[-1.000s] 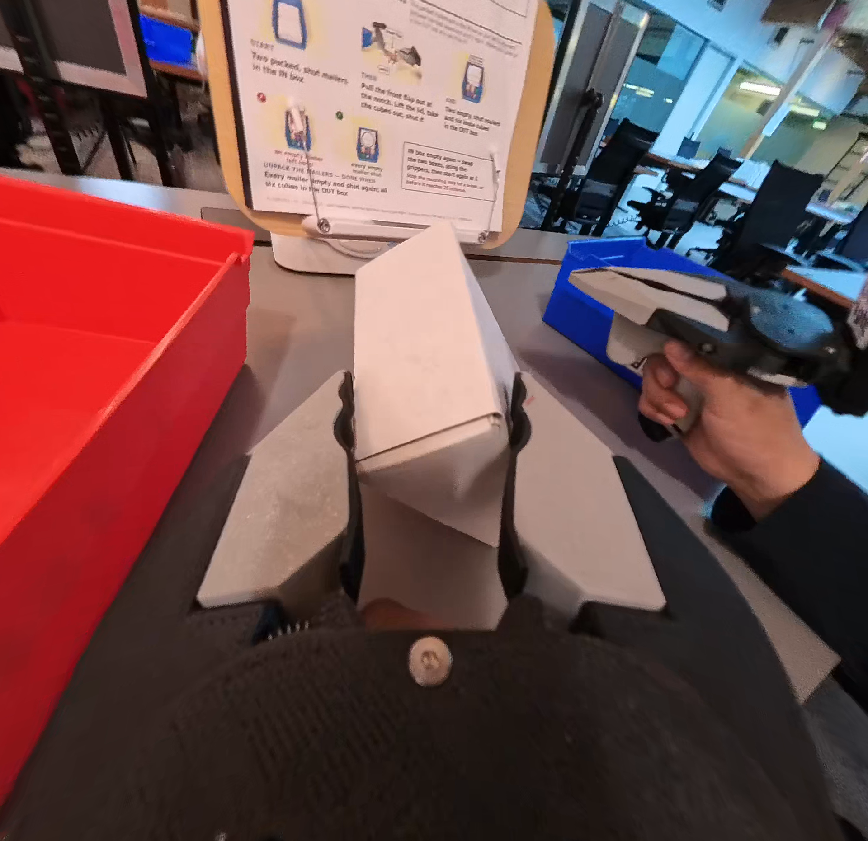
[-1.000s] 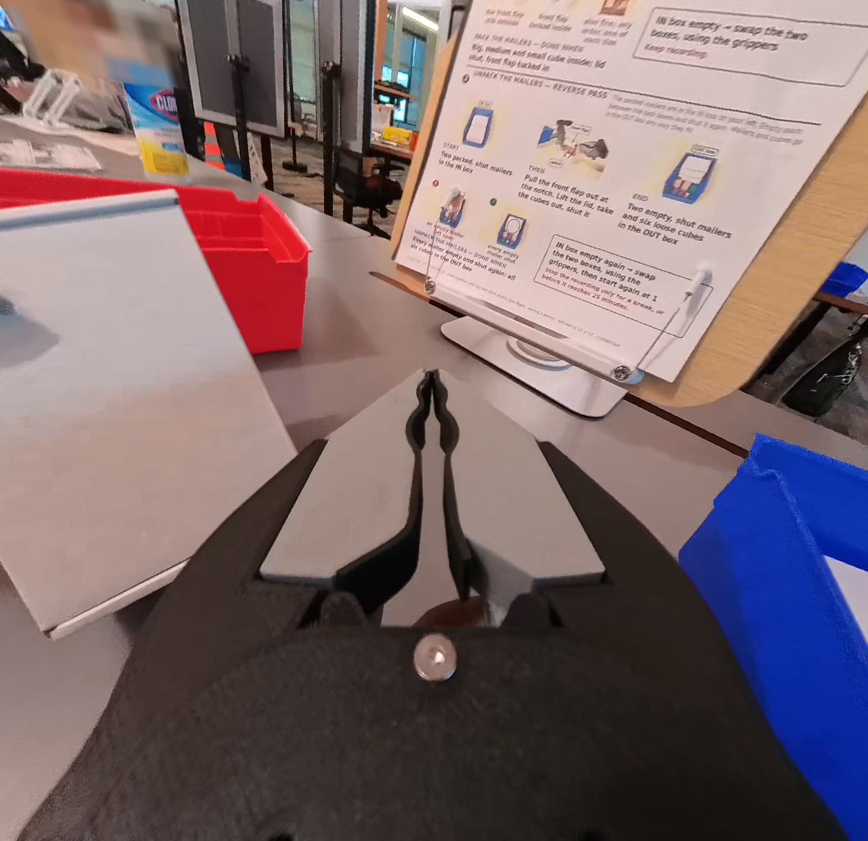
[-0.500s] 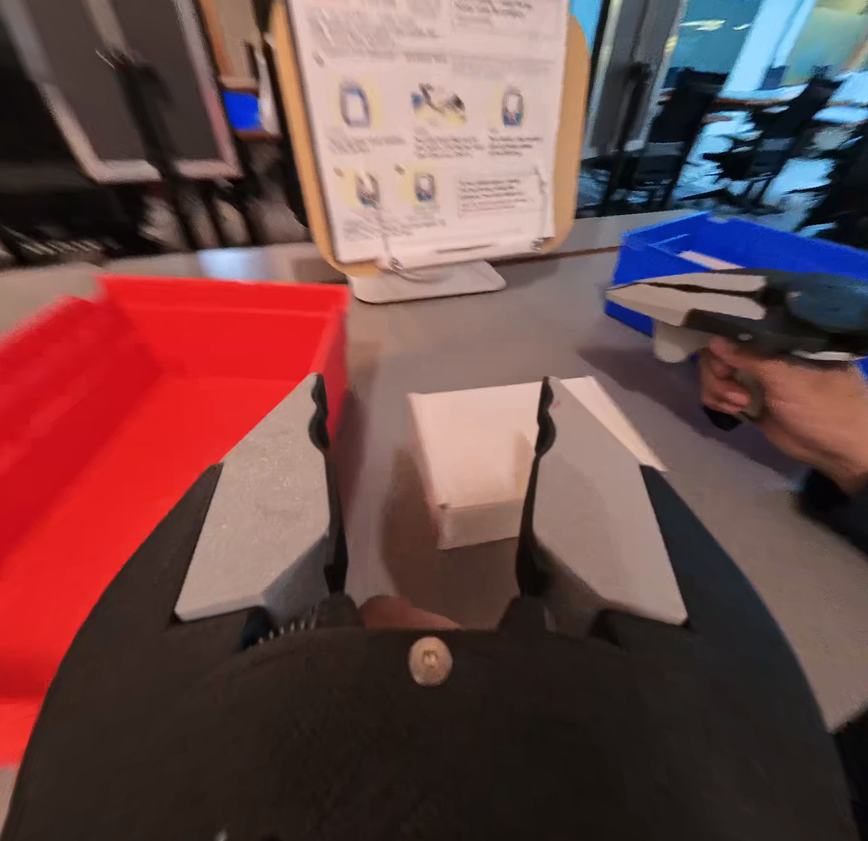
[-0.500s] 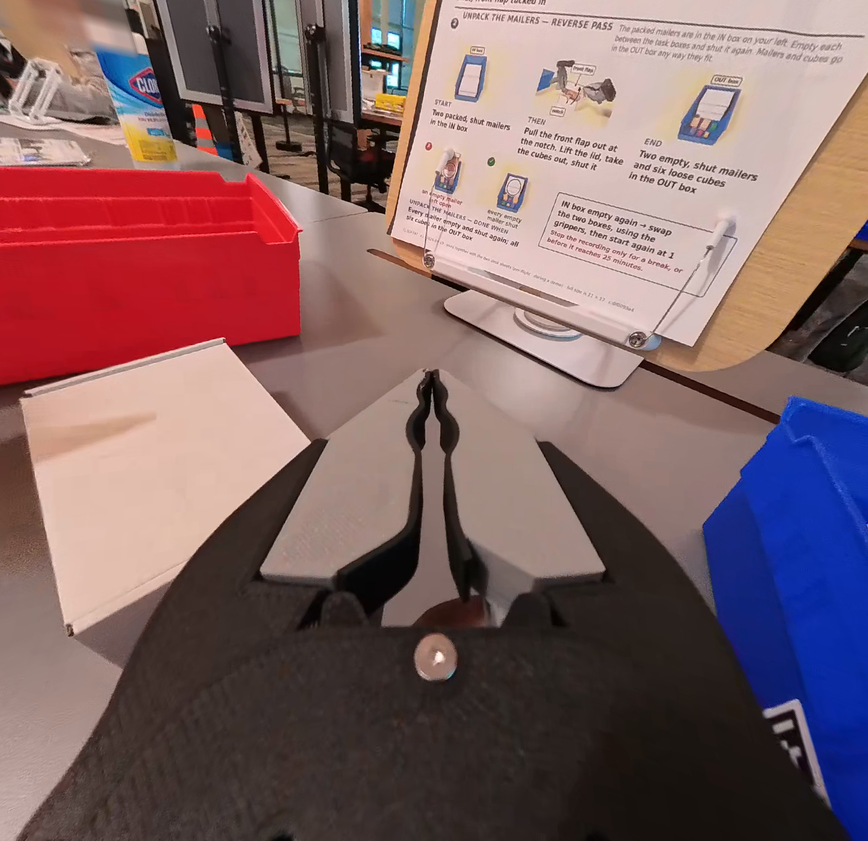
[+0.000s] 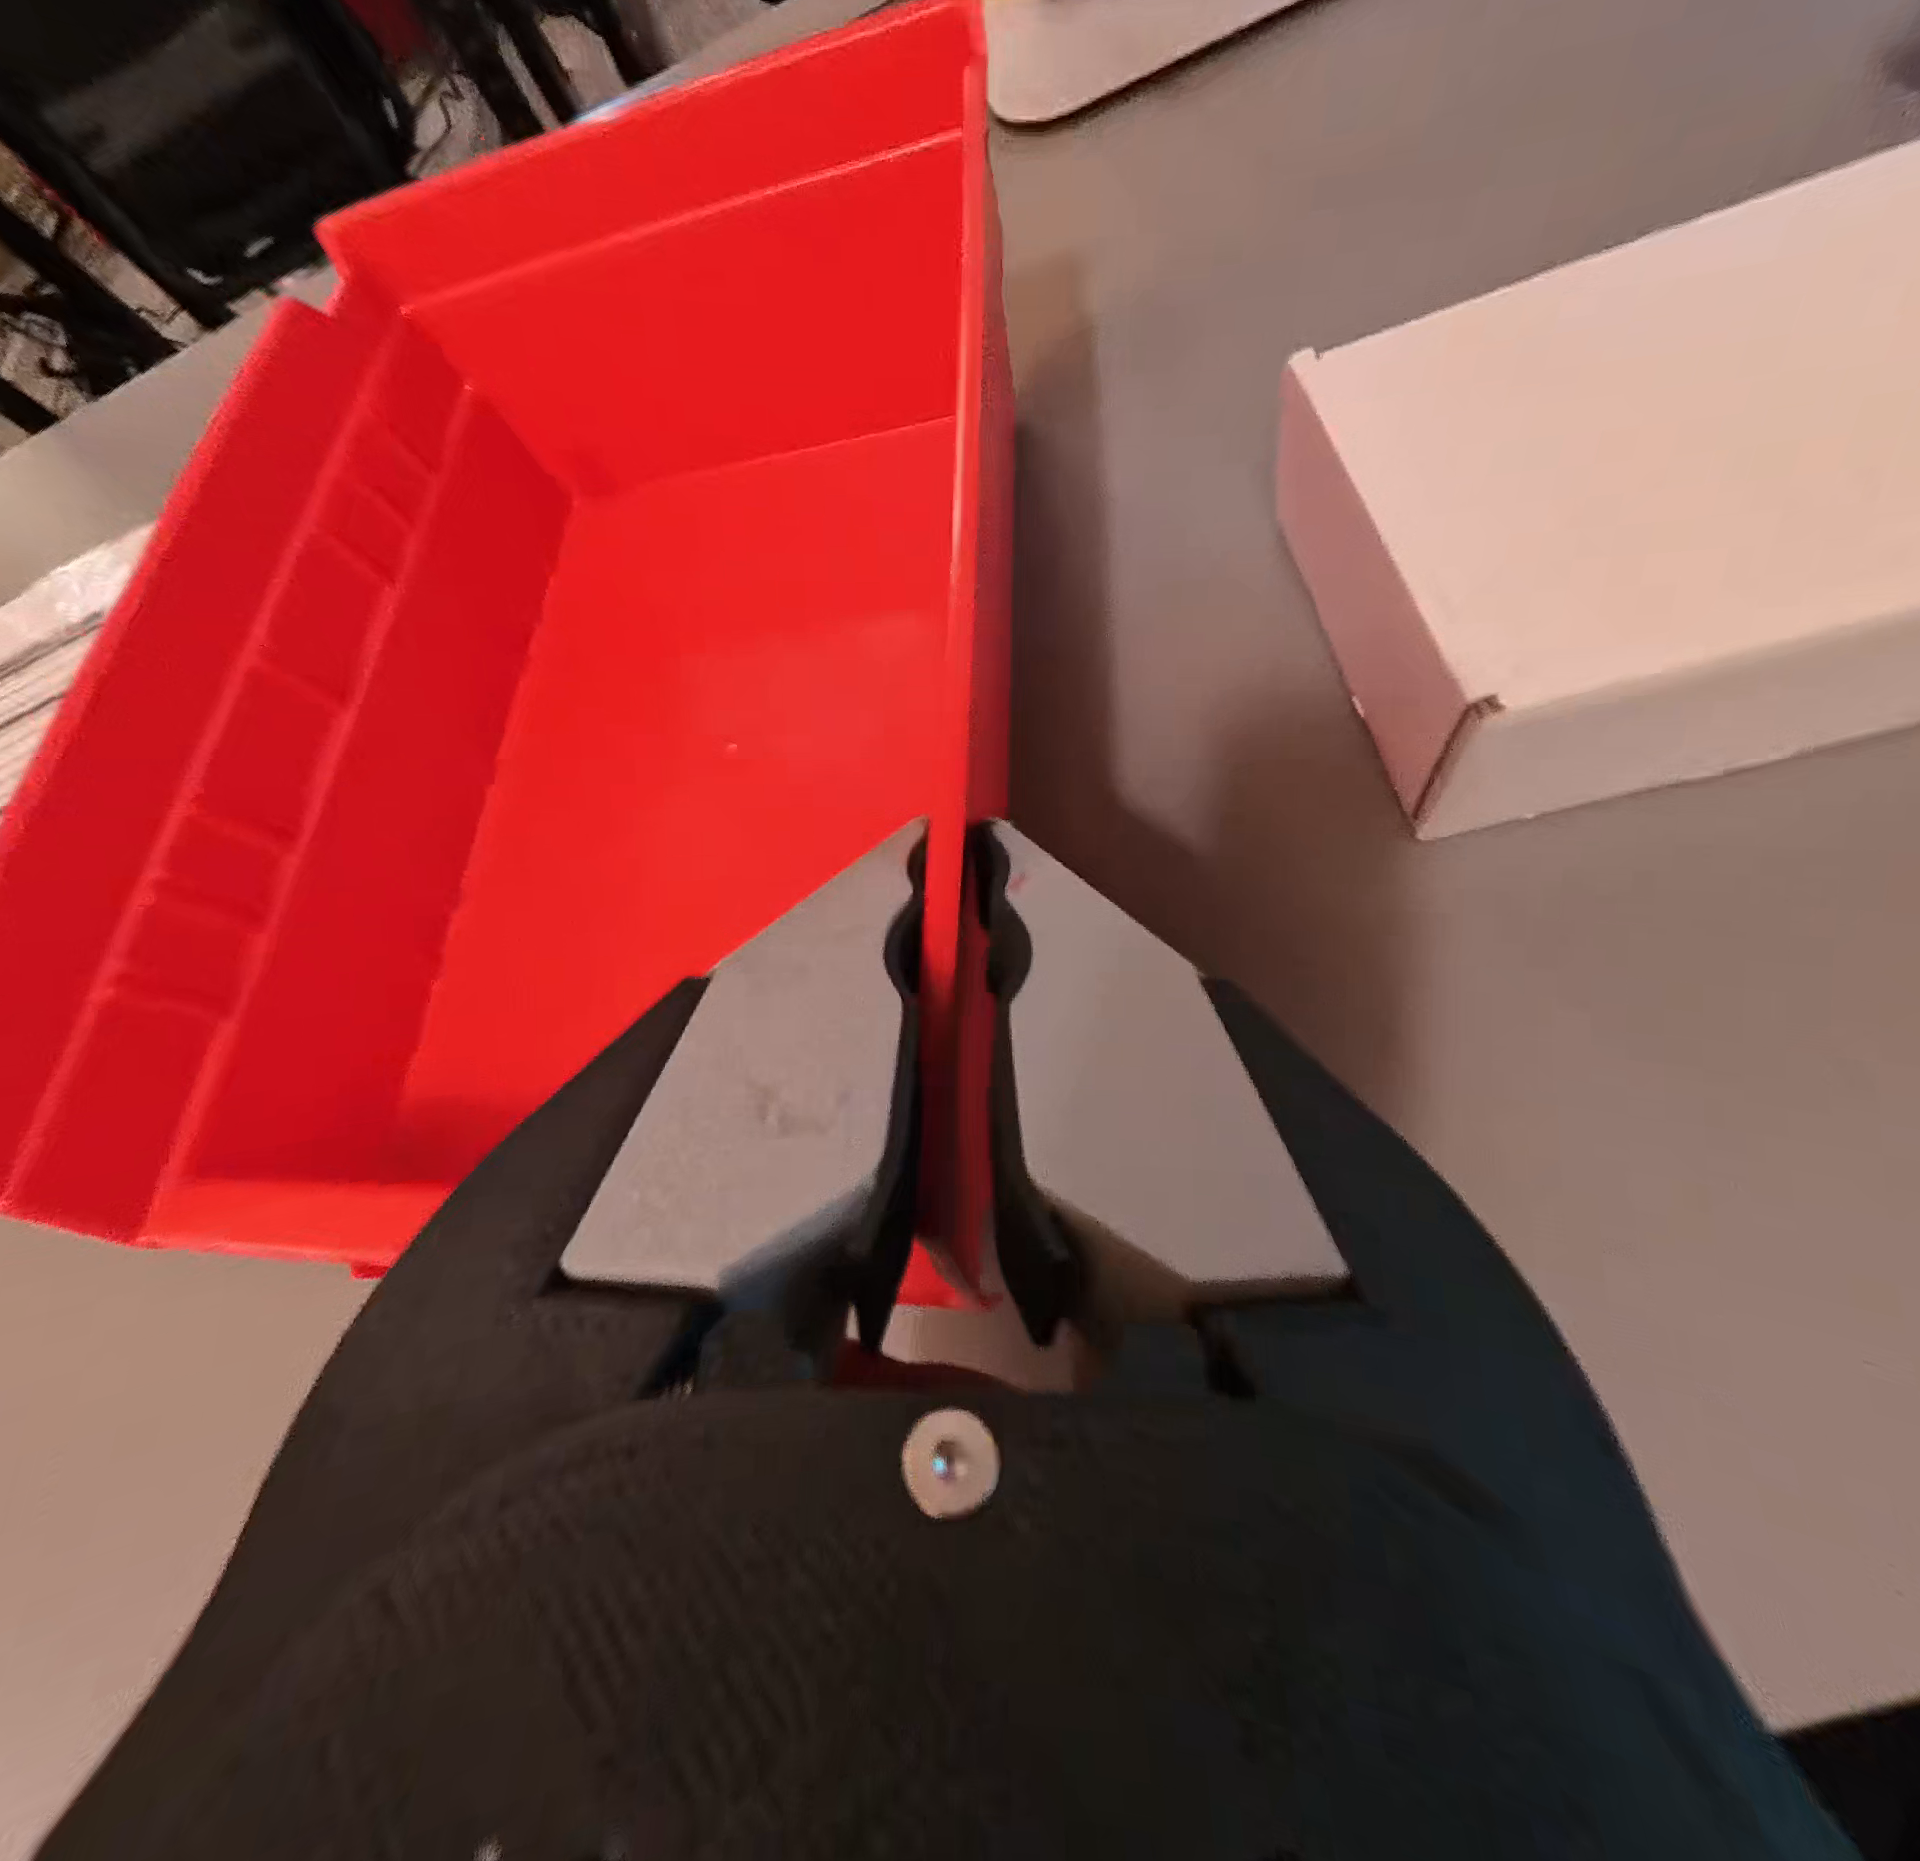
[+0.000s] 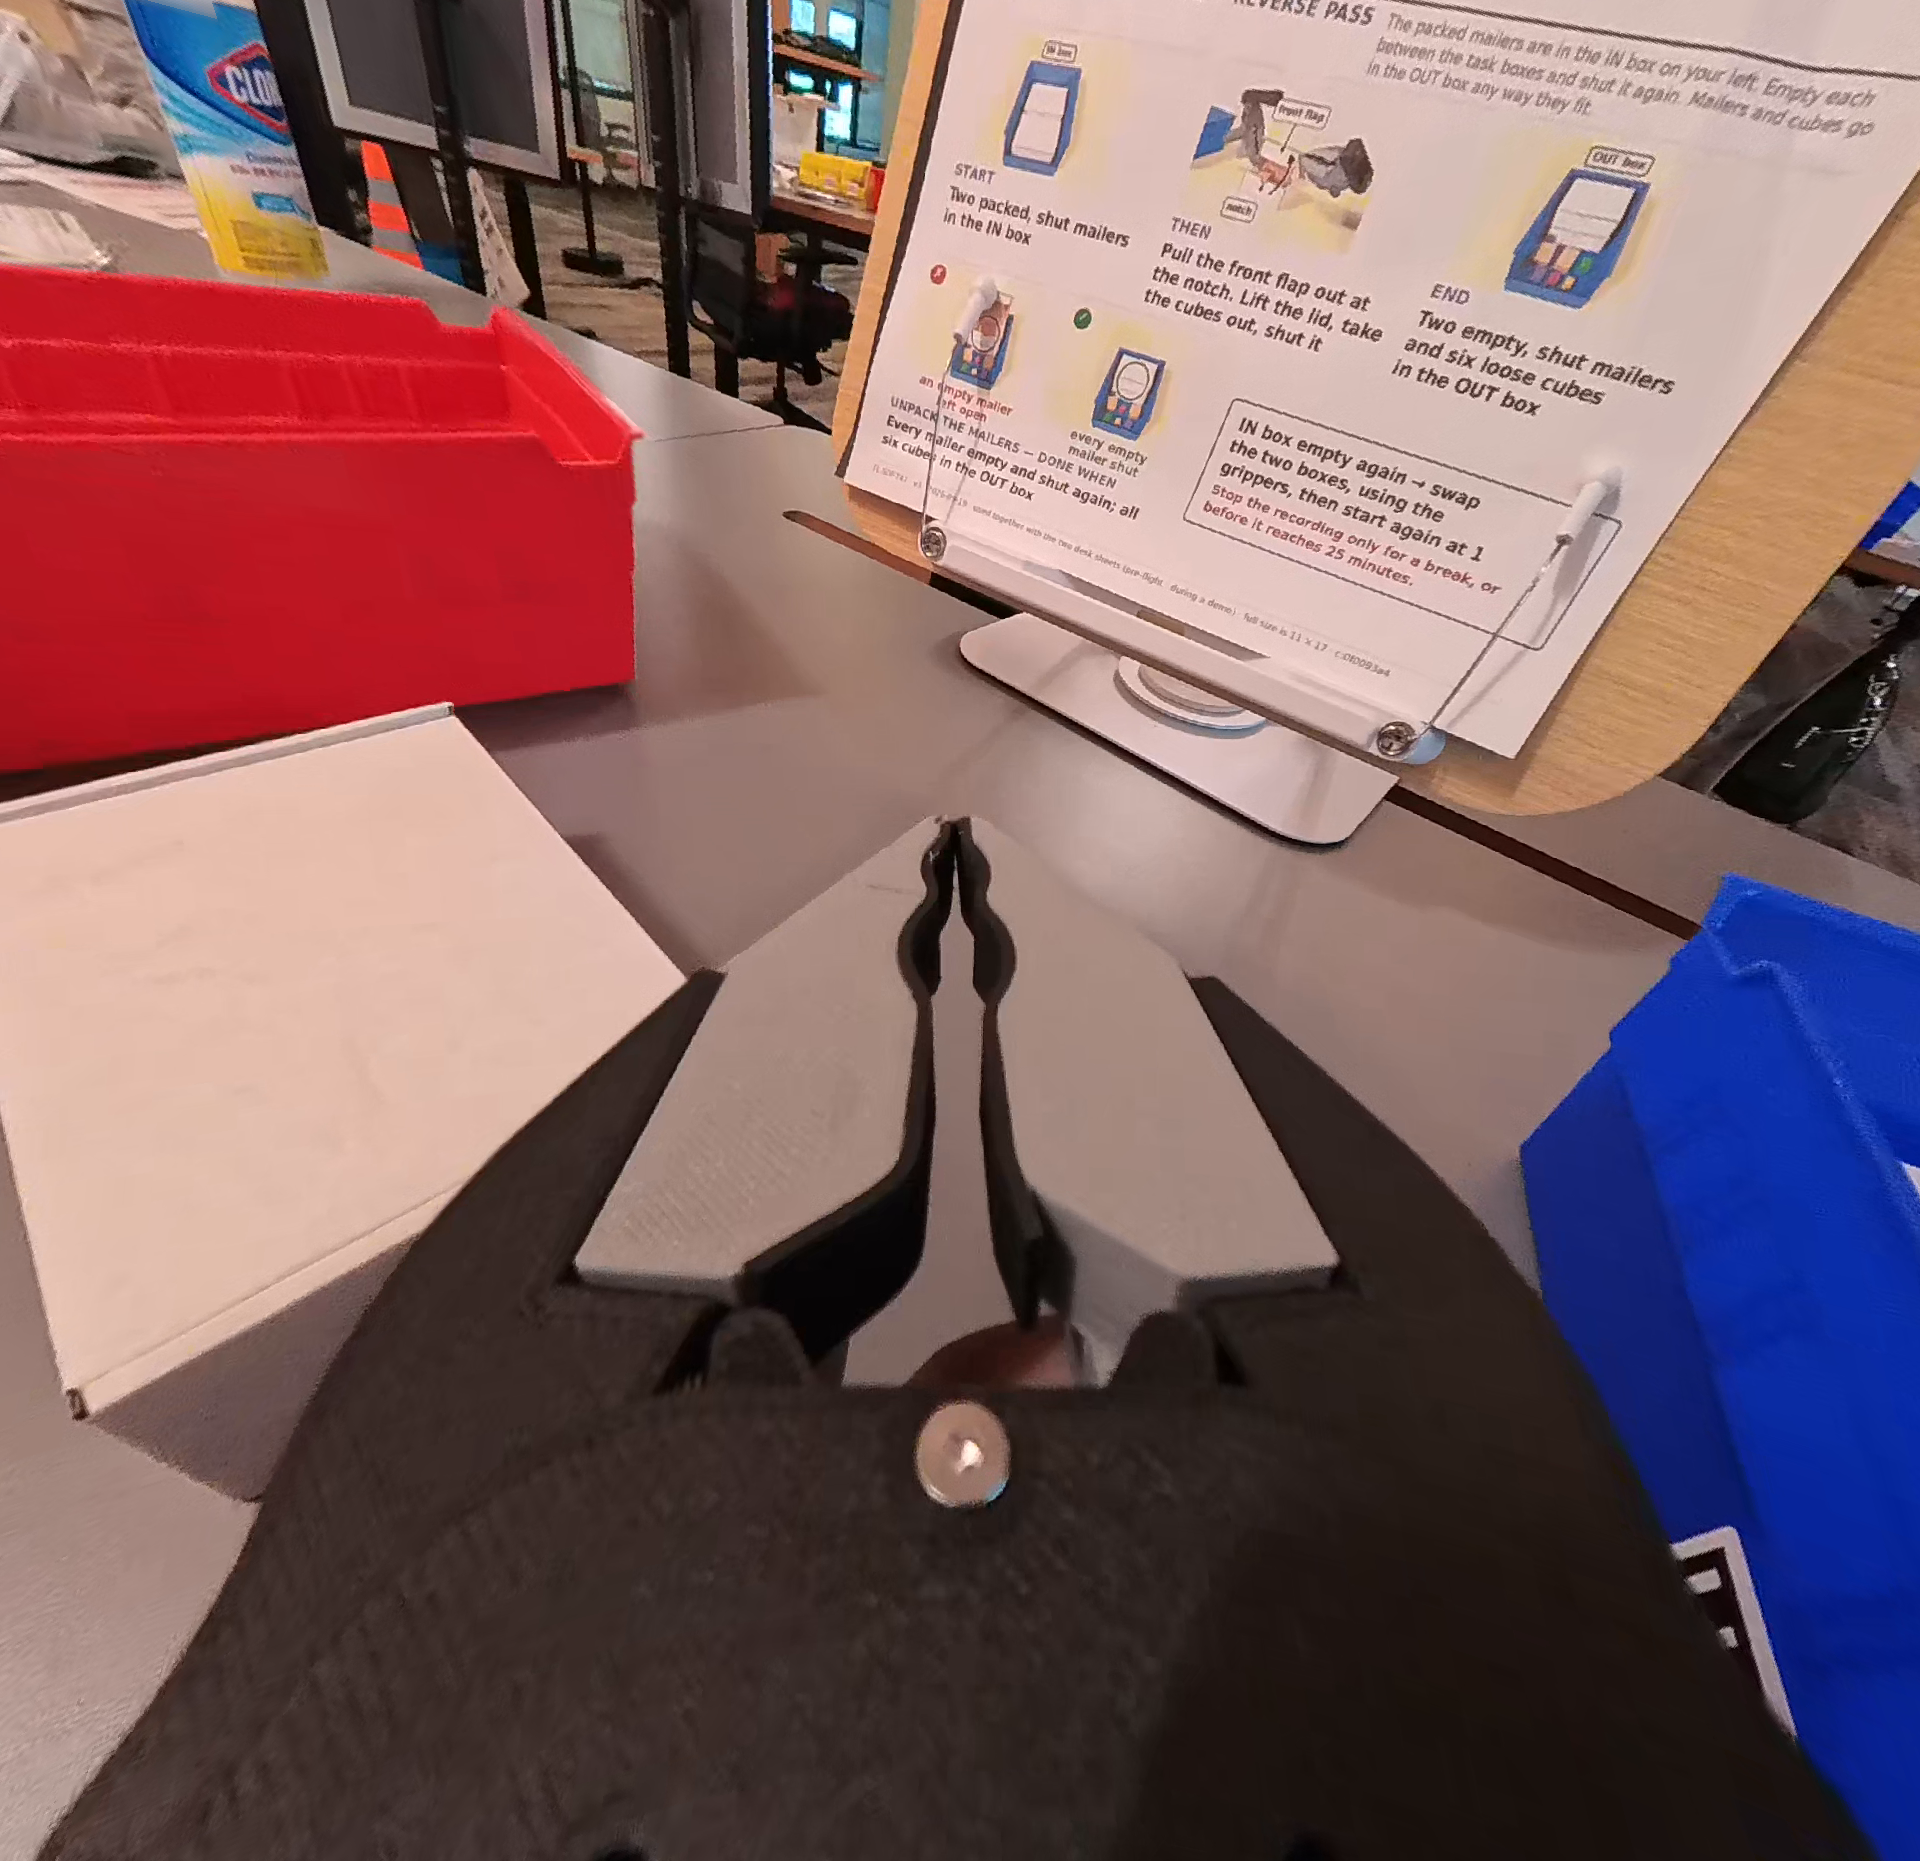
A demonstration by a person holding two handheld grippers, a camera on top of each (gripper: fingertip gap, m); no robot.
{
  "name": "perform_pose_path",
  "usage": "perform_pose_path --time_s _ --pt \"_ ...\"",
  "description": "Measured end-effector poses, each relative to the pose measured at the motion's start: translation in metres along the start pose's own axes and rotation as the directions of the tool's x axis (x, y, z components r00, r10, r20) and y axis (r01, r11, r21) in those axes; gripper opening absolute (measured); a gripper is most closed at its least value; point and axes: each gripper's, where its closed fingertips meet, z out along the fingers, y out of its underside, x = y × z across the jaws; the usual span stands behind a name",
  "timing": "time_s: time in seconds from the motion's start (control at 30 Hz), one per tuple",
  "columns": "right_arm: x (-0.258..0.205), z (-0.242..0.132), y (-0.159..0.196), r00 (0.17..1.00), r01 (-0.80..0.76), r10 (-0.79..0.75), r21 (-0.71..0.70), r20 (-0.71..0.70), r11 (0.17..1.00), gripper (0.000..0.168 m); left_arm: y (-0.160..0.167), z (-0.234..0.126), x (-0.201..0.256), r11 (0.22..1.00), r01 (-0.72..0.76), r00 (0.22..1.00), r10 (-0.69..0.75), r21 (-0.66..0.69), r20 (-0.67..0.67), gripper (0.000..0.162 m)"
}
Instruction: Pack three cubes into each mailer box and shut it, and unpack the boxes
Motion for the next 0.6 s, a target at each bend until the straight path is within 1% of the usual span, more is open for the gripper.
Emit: perform_pose_path --time_s 0.07,0.2,0.33,0.37,0.4,0.43,0.5,0.57,0.6 --pt "0.0 0.0 0.0 1.0 0.004 -0.004 -0.002 -0.002 1.0 0.0 0.0 0.002 -0.006 0.999 0.039 0.999 -0.039 -0.004 0.026 0.003" --pt "-0.001 0.0 0.0 1.0 0.012 -0.012 -0.002 0.001 1.0 0.0 0.0 0.007 -0.026 0.989 0.143 0.981 -0.145 0.027 0.129 0.003" --pt "-0.004 0.0 0.0 1.0 0.018 -0.018 -0.009 0.011 1.0 0.0 0.002 0.007 -0.045 0.987 0.148 0.965 -0.157 0.06 0.21 0.004" --pt "-0.005 0.0 0.0 1.0 0.019 -0.019 -0.011 0.015 1.0 0.0 0.001 0.002 -0.052 0.984 0.153 0.957 -0.17 0.085 0.237 0.013" --pt "-0.006 0.0 0.0 1.0 0.02 -0.02 -0.014 0.019 1.0 0.0 -0.006 -0.006 -0.056 0.976 0.171 0.95 -0.2 0.138 0.239 0.03" --pt "-0.006 0.0 0.0 1.0 0.022 -0.022 -0.017 0.021 1.0 0.0 -0.017 -0.017 -0.057 0.958 0.2 0.949 -0.241 0.204 0.203 0.039" --pt "-0.007 0.0 0.0 0.999 0.027 -0.027 -0.021 0.02 0.999 0.0 -0.044 -0.047 -0.057 0.909 0.242 0.945 -0.3 0.339 0.129 0.037" --pt "-0.008 0.0 0.001 0.999 0.031 -0.031 -0.026 0.023 0.999 0.0 -0.063 -0.071 -0.044 0.877 0.222 0.96 -0.274 0.427 0.063 0.034" --pt "-0.009 0.0 0.002 0.999 0.033 -0.032 -0.031 0.027 0.999 0.0 -0.066 -0.073 -0.032 0.881 0.205 0.972 -0.235 0.425 0.019 0.032"
